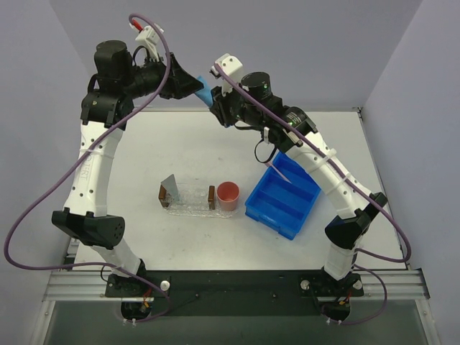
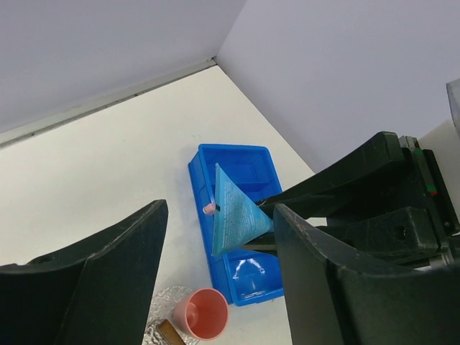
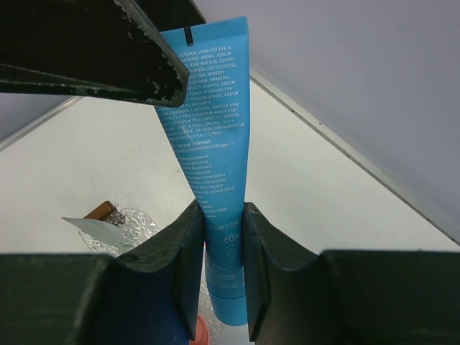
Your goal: Prepare toiletry sets of a toothbrush and toothpaste on the tray
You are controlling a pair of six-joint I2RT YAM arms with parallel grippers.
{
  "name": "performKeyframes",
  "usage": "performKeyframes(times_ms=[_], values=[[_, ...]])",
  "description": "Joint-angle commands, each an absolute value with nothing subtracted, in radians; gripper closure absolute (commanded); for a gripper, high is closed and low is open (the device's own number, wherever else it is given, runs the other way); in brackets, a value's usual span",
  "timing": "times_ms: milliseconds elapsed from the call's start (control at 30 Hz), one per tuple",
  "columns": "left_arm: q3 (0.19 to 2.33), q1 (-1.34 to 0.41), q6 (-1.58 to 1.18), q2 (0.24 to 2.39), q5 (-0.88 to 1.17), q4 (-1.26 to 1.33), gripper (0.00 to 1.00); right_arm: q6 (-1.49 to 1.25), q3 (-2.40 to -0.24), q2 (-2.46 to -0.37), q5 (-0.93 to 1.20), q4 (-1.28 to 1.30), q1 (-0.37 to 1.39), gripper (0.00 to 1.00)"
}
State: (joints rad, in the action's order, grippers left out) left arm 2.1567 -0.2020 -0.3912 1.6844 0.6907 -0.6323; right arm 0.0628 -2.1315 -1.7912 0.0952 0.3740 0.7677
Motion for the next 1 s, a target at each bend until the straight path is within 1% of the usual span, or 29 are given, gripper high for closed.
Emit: performKeyframes(times_ms=[0,33,200,233,333,367,433,467,533,567,667,733,767,800,833,900,933,967], values=[[2.155,-0.216,-0.41,1.684,0.739,-0.6,0.32,0.084,-2.123,-1.732,0.109,0.293,0.778,1.0],[2.154,-0.219,-0.405,1.684,0.739,-0.603,0.35,0.09,-2.123,-1.733,0.106,0.291,0.781,1.0],[2.132,-0.233,-0.403,1.68,0.749,-0.607,0.43,0.11,-2.123,-1.732,0.103,0.29,0.793,1.0],[2.132,-0.238,-0.4,1.678,0.75,-0.607,0.46,0.117,-2.122,-1.73,0.098,0.287,0.795,1.0],[2.131,-0.242,-0.394,1.68,0.752,-0.615,0.5,0.127,-2.118,-1.732,0.092,0.285,0.799,1.0],[2.129,-0.242,-0.393,1.68,0.752,-0.618,0.55,0.135,-2.118,-1.73,0.089,0.282,0.801,1.0],[2.129,-0.244,-0.391,1.683,0.755,-0.621,0.59,0.14,-2.117,-1.729,0.086,0.281,0.802,1.0],[2.128,-0.244,-0.391,1.683,0.755,-0.618,0.68,0.143,-2.112,-1.729,0.08,0.281,0.804,1.0],[2.128,-0.244,-0.388,1.683,0.759,-0.62,0.76,0.147,-2.108,-1.729,0.074,0.278,0.804,1.0],[2.128,-0.242,-0.385,1.681,0.759,-0.626,0.79,0.149,-2.105,-1.726,0.065,0.278,0.805,1.0],[2.125,-0.241,-0.376,1.677,0.759,-0.632,0.81,0.155,-2.103,-1.729,0.058,0.273,0.805,1.0],[2.118,-0.242,-0.376,1.677,0.765,-0.63,0.9,0.161,-2.106,-1.732,0.052,0.27,0.808,1.0],[2.118,-0.242,-0.374,1.678,0.77,-0.627,0.97,0.163,-2.106,-1.732,0.049,0.268,0.81,1.0],[2.118,-0.242,-0.376,1.677,0.773,-0.627,1.0,0.164,-2.109,-1.733,0.046,0.268,0.811,1.0],[2.118,-0.241,-0.368,1.68,0.776,-0.627,1.0,0.166,-2.109,-1.735,0.046,0.267,0.811,1.0],[2.126,-0.242,-0.351,1.683,0.788,-0.637,1.0,0.167,-2.108,-1.733,0.044,0.268,0.813,0.94],[2.129,-0.242,-0.325,1.684,0.788,-0.644,1.0,0.17,-2.106,-1.733,0.046,0.27,0.815,0.87],[2.134,-0.242,-0.31,1.684,0.792,-0.659,1.0,0.173,-2.103,-1.732,0.048,0.271,0.818,0.83]])
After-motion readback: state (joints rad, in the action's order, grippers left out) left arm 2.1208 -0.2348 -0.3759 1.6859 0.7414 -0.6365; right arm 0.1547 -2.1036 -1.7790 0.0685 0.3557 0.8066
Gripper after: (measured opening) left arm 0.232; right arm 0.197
